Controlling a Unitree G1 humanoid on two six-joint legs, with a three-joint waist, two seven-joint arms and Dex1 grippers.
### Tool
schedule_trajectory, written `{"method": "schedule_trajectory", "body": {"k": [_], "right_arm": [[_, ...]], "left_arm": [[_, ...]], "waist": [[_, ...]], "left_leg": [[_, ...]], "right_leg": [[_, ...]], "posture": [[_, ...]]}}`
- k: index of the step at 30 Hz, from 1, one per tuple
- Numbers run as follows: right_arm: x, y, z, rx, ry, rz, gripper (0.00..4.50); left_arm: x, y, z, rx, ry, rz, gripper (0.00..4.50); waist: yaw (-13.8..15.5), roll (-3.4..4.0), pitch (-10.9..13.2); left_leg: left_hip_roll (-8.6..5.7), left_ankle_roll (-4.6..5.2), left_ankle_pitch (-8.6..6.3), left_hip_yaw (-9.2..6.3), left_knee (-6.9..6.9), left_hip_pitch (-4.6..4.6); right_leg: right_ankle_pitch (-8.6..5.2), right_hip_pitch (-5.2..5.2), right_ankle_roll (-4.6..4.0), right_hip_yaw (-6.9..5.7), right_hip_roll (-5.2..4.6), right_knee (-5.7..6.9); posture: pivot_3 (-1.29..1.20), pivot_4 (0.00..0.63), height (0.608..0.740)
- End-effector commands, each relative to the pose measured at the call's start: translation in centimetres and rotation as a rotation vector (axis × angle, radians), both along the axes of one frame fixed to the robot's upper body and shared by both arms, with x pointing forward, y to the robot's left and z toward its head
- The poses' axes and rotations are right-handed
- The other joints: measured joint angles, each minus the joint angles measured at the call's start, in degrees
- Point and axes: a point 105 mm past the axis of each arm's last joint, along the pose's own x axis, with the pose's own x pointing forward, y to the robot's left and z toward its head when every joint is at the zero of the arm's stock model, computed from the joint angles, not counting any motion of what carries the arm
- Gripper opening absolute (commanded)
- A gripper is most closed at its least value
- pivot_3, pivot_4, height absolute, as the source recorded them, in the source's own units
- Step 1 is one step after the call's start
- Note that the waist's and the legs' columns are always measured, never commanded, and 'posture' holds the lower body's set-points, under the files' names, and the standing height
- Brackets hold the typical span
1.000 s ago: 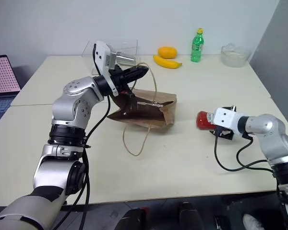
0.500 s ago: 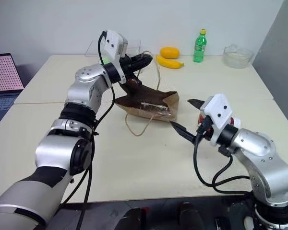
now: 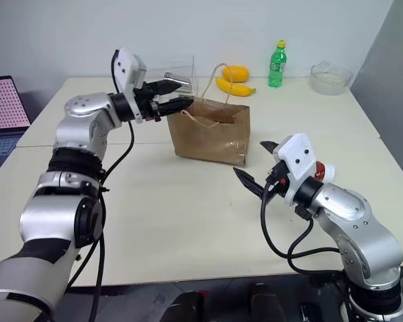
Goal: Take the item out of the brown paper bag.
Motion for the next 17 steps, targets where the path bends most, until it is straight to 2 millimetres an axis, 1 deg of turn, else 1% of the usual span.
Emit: {"method": "schedule_trajectory", "body": {"k": [1,2,4,5,7,10,12,14,15,17], "right_arm": [[0.1,-0.5,1.3,0.033,-0.134,-0.064,4.5],[0.1,-0.5,1.0,0.042,-0.14,-0.076,4.5],[0.1,-0.8,0.7,0.107,-0.183,-0.121,4.5],[0.0,-1.2,0.9,0.138,-0.242,-0.162,4.5],[-0.1,-1.9,0.7,0.188,-0.272,-0.204,4.5],[-0.1,-2.7,-0.4,0.193,-0.28,-0.233,4.5],[0.1,-3.8,-1.3,0.201,-0.281,-0.284,4.5],[0.3,-4.7,-2.2,0.209,-0.268,-0.323,4.5],[0.4,-4.9,-2.5,0.206,-0.265,-0.331,4.5],[0.4,-5.0,-2.8,0.201,-0.263,-0.338,4.5]], "left_arm": [[-1.1,1.7,2.4,-0.081,-0.147,0.14,3.08],[-1.2,2.3,1.9,-0.082,-0.167,0.21,3.08],[-2.3,3.6,0.6,-0.127,-0.221,0.363,3.08],[-3.1,4.1,0.2,-0.184,-0.236,0.411,3.08],[-5.0,4.4,-1.4,-0.223,-0.232,0.476,3.08],[-7.7,4.6,-4.4,-0.203,-0.215,0.554,3.08],[-9.0,5.2,-7.0,-0.183,-0.17,0.627,3.08],[-9.7,5.9,-9.3,-0.174,-0.124,0.686,3.08],[-9.8,6.2,-10.2,-0.169,-0.106,0.706,3.08],[-10.0,6.4,-11.0,-0.165,-0.097,0.719,3.08]], "waist": [[0.05,0.0,0.0],[0.04,0.0,-0.01],[0.05,0.01,-0.05],[0.05,0.02,-0.06],[0.2,0.02,-0.05],[0.38,0.0,-0.07],[0.58,0.01,-0.1],[0.76,0.02,-0.11],[0.8,0.02,-0.12],[0.82,0.02,-0.11]], "left_leg": [[0.0,0.0,0.0,-0.01,0.0,0.0],[0.01,-0.01,0.0,-0.03,0.0,0.0],[0.03,-0.01,0.0,-0.02,-0.04,0.04],[0.05,-0.01,0.0,-0.01,-0.06,0.06],[0.06,-0.02,0.01,0.01,-0.06,0.06],[0.03,-0.02,0.01,0.05,0.01,0.06],[0.05,-0.02,0.01,0.03,0.01,0.08],[0.04,-0.01,0.0,0.06,-0.01,0.17],[0.04,-0.01,0.0,0.07,-0.01,0.18],[0.04,-0.01,0.0,0.08,-0.01,0.2]], "right_leg": [[0.0,0.0,0.0,0.0,0.0,0.0],[0.0,0.0,0.0,0.0,0.0,0.01],[0.0,0.0,0.0,0.03,-0.01,-0.01],[0.0,0.0,-0.01,0.06,-0.01,0.01],[0.01,-0.01,-0.01,0.09,-0.02,0.0],[0.02,0.02,-0.01,0.14,-0.03,0.02],[0.03,0.03,-0.01,0.09,-0.02,0.02],[0.03,0.13,-0.01,0.11,-0.02,0.03],[0.03,0.14,-0.01,0.11,-0.01,0.02],[0.02,0.15,-0.01,0.11,-0.01,0.02]], "posture": [[0.0,0.15,0.74],[0.0,0.15,0.74],[0.0,0.15,0.74],[0.0,0.15,0.74],[0.0,0.15,0.74],[0.0,0.15,0.74],[0.0,0.15,0.74],[0.0,0.15,0.74],[0.0,0.15,0.74],[0.0,0.15,0.74]]}}
